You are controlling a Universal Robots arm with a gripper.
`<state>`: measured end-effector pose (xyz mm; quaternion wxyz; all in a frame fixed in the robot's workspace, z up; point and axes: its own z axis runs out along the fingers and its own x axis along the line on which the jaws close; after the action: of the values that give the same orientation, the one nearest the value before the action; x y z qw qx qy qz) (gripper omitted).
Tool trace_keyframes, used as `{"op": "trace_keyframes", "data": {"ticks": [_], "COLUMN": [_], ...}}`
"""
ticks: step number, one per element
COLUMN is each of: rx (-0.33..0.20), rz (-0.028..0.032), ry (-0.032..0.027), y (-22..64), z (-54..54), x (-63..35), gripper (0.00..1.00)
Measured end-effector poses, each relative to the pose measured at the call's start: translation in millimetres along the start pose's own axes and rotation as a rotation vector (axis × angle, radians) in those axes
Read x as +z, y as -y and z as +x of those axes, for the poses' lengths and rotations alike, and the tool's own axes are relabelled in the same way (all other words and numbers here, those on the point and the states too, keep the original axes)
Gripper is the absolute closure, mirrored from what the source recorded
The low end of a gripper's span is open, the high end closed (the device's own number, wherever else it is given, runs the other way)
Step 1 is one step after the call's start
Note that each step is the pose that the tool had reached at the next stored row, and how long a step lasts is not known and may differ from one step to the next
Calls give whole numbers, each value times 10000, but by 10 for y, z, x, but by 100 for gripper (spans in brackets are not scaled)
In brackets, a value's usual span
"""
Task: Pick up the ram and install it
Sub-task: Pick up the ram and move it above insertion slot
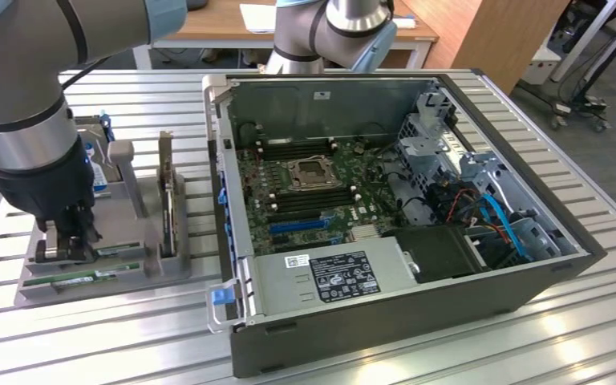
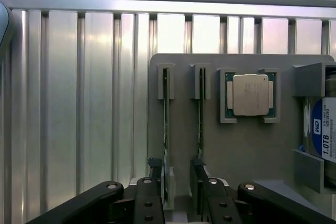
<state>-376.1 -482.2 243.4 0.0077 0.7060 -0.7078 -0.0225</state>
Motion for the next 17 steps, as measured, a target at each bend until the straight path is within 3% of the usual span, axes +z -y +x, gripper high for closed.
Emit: {"op": "trace_keyframes", "data": {"ticks": [17], "rx": [0], "rz": [0], "ry": [2], "y": [9], "z": [31], "x": [217], "gripper": [64]}}
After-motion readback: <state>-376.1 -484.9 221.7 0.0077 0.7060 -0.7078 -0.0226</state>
